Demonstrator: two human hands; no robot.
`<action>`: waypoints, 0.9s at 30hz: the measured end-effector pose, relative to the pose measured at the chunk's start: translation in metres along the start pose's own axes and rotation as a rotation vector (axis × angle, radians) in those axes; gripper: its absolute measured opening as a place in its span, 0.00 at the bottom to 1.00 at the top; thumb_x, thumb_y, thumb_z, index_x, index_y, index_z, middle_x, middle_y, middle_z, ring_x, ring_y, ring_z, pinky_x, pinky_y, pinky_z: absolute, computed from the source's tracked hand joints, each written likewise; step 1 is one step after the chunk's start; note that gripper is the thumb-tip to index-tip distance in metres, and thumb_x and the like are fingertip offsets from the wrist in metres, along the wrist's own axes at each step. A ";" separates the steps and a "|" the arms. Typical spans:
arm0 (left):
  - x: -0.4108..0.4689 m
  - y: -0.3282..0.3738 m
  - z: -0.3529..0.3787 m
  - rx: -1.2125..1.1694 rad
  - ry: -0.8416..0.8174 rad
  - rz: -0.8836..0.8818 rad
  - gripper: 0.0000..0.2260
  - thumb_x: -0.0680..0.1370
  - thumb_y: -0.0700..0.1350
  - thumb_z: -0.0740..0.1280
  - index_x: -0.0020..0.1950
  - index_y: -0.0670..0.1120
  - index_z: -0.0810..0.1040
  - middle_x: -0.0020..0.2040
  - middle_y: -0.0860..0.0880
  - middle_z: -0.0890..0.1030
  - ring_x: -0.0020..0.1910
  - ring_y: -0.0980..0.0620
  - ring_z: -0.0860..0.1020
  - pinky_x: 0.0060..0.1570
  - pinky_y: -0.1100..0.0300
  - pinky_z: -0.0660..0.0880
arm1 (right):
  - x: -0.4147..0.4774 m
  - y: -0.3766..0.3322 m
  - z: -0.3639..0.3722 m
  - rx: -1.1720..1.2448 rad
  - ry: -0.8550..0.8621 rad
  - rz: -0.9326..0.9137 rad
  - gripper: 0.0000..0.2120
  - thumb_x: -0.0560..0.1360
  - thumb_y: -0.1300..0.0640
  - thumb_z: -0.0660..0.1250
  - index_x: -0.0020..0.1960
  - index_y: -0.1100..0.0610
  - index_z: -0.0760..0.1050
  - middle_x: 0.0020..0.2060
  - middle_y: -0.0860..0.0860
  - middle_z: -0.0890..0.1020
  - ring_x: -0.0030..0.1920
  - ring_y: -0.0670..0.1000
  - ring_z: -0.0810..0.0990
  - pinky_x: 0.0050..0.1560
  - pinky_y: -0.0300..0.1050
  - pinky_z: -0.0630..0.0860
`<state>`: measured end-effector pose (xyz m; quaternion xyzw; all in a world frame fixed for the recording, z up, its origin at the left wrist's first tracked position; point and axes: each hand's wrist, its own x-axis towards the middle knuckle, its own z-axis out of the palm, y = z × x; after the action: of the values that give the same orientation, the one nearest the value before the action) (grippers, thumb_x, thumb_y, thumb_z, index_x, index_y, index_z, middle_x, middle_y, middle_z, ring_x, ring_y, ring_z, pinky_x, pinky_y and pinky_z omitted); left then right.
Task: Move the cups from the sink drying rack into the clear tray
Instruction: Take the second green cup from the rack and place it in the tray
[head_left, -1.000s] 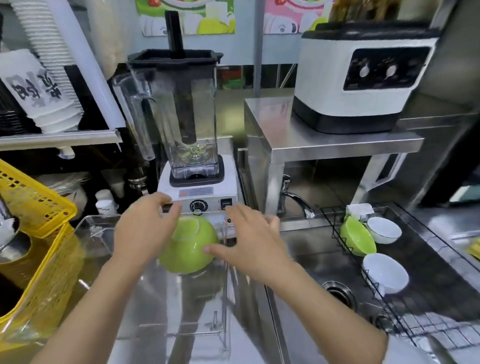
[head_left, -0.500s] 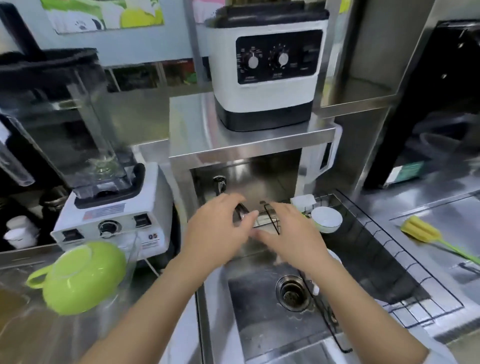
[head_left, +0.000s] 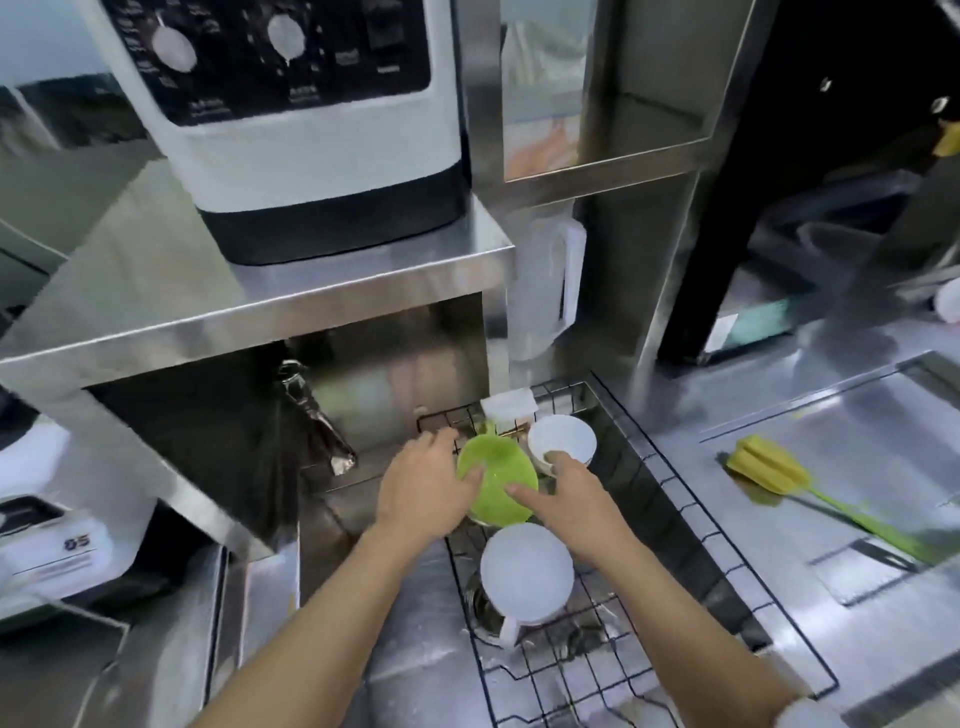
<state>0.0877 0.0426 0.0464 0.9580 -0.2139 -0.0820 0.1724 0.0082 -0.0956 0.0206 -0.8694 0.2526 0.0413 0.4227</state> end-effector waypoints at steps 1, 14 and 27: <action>0.004 0.001 0.005 0.035 -0.012 -0.018 0.21 0.76 0.53 0.62 0.65 0.44 0.69 0.63 0.42 0.75 0.63 0.42 0.71 0.60 0.52 0.68 | 0.007 0.005 0.002 0.029 -0.015 0.028 0.22 0.71 0.42 0.66 0.53 0.58 0.68 0.49 0.57 0.75 0.48 0.55 0.74 0.48 0.51 0.72; 0.028 0.000 0.031 0.172 -0.138 -0.208 0.14 0.78 0.50 0.57 0.61 0.47 0.72 0.57 0.42 0.79 0.56 0.39 0.77 0.50 0.52 0.73 | 0.054 0.040 0.029 0.264 -0.179 0.145 0.16 0.74 0.52 0.65 0.32 0.61 0.72 0.28 0.52 0.74 0.29 0.48 0.71 0.32 0.42 0.67; 0.024 -0.005 0.019 0.197 -0.012 -0.092 0.10 0.79 0.45 0.54 0.53 0.41 0.70 0.53 0.37 0.80 0.53 0.35 0.77 0.46 0.49 0.71 | 0.052 0.029 0.022 0.277 -0.050 0.064 0.04 0.72 0.65 0.58 0.40 0.59 0.69 0.31 0.57 0.78 0.28 0.53 0.76 0.36 0.46 0.75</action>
<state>0.1069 0.0308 0.0252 0.9786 -0.1777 -0.0742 0.0721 0.0429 -0.1147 -0.0292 -0.7930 0.2728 0.0412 0.5431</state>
